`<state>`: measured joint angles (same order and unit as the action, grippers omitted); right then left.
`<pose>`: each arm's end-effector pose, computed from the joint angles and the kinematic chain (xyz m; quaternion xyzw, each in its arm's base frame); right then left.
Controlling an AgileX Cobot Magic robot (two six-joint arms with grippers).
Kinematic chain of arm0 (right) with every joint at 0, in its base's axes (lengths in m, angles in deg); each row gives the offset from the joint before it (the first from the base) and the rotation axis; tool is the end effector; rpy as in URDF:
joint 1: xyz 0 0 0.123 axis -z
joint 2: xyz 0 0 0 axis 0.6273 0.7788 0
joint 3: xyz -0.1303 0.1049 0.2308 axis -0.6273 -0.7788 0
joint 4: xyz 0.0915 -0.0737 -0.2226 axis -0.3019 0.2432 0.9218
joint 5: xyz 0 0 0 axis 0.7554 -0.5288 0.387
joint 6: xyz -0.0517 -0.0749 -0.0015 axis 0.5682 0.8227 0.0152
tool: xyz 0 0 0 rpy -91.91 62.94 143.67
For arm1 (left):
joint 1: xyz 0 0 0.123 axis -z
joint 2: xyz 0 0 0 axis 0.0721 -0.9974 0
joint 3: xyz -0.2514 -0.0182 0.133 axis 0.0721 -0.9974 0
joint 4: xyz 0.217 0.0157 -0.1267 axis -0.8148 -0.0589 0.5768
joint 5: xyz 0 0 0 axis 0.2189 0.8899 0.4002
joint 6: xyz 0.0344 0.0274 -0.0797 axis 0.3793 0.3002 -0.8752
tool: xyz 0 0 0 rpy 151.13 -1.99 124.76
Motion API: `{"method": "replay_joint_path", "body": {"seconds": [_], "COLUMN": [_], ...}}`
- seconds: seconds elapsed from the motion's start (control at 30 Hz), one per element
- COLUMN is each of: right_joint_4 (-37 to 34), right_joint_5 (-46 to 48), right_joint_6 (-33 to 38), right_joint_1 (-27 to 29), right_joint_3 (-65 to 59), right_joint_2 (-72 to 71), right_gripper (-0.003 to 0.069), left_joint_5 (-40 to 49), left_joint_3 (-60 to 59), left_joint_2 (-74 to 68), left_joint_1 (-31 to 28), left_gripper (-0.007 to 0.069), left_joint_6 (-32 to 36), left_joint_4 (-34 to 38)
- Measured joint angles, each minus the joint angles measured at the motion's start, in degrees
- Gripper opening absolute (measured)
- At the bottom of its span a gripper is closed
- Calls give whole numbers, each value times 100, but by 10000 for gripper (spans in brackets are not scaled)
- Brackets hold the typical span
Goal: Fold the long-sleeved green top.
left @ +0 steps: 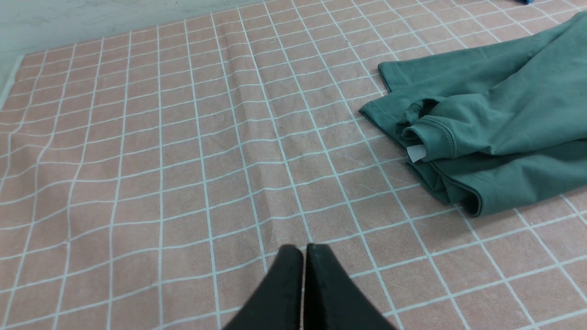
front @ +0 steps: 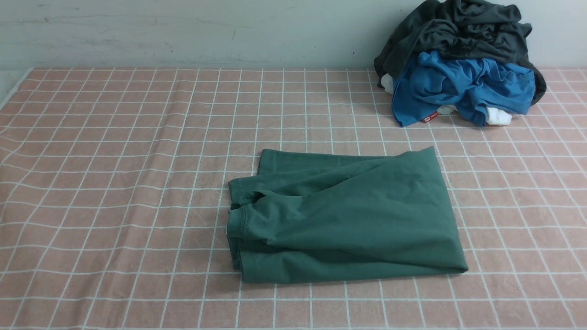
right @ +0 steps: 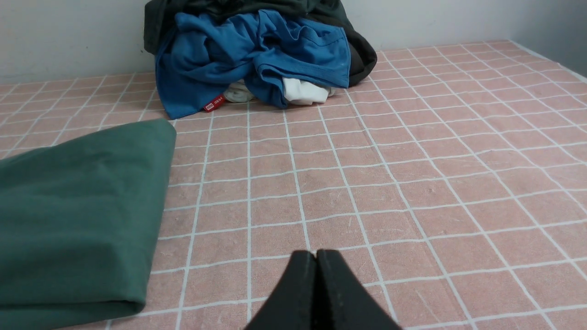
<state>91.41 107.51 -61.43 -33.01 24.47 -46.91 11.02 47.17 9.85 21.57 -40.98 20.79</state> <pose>0.0526 -0.0082 0.1741 0.0976 0.7910 -0.0060 0.6040 0.0383 -0.0020 0.2895 0.1218 0.8226 -0.0244 0.5549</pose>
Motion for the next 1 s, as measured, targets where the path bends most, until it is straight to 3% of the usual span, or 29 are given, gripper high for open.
{"method": "replay_joint_path", "body": {"seconds": [1.0], "right_joint_4": [0], "right_joint_5": [23], "right_joint_6": [0], "right_joint_1": [-117], "right_joint_3": [6], "right_joint_2": [0], "right_gripper": [-14], "left_joint_5": [0], "left_joint_3": [0], "left_joint_2": [0], "left_joint_1": [0], "left_gripper": [-3], "left_joint_6": [0], "left_joint_4": [0]}}
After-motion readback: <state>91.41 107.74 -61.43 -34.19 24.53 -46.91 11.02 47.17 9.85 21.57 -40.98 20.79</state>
